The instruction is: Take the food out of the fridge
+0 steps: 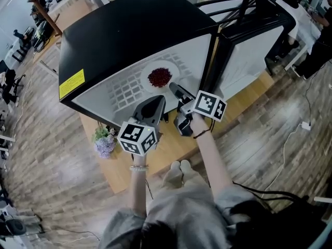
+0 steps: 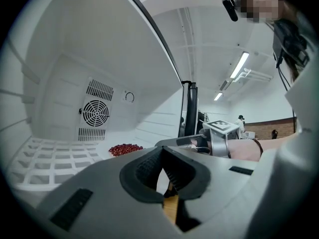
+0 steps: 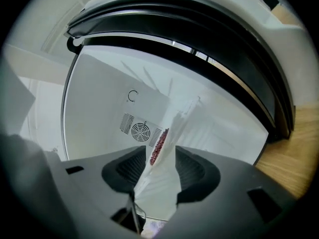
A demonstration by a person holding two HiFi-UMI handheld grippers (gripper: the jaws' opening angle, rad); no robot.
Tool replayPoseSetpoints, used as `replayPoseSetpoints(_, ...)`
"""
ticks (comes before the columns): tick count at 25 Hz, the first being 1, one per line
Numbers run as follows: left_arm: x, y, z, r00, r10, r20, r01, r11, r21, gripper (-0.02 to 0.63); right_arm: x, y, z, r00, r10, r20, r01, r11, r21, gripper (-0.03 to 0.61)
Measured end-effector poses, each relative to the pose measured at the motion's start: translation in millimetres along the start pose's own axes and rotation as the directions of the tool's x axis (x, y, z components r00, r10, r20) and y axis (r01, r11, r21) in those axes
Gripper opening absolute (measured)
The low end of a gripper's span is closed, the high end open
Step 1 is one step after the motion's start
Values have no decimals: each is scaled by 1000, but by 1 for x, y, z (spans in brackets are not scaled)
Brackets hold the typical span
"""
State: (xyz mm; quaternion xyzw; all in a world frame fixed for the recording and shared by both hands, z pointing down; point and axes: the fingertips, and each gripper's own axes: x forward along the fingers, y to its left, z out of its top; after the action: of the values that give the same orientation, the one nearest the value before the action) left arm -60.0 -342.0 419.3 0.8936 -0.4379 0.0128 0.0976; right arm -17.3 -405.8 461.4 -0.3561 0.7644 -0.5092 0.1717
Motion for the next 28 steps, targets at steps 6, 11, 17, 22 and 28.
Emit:
replayPoseSetpoints(6,-1,2,-2,1000,5,0,-5,1000,2,8,9,-6,-6,1000,15,2,-15,993,113,164)
replayPoseSetpoints(11,-2,5,-3,1000,13,4,-13,1000,-3,8,14,-6,-10,1000,25,-4,-24,988,149,119)
replayPoseSetpoints(17,-5,11,-3,1000,22,8,-22,1000,-10,8,16,-8,-11,999,31,23,-36,962,270,92)
replayPoseSetpoints(22,-5,0,-3,1000,25,14,-25,1000,-6,8,8,-7,-7,999,32,30,-40,954,297,42)
replayPoseSetpoints(28,-7,3,0,999,30,18,-30,1000,-1,8,10,-8,-8,999,34,43,-46,937,347,35)
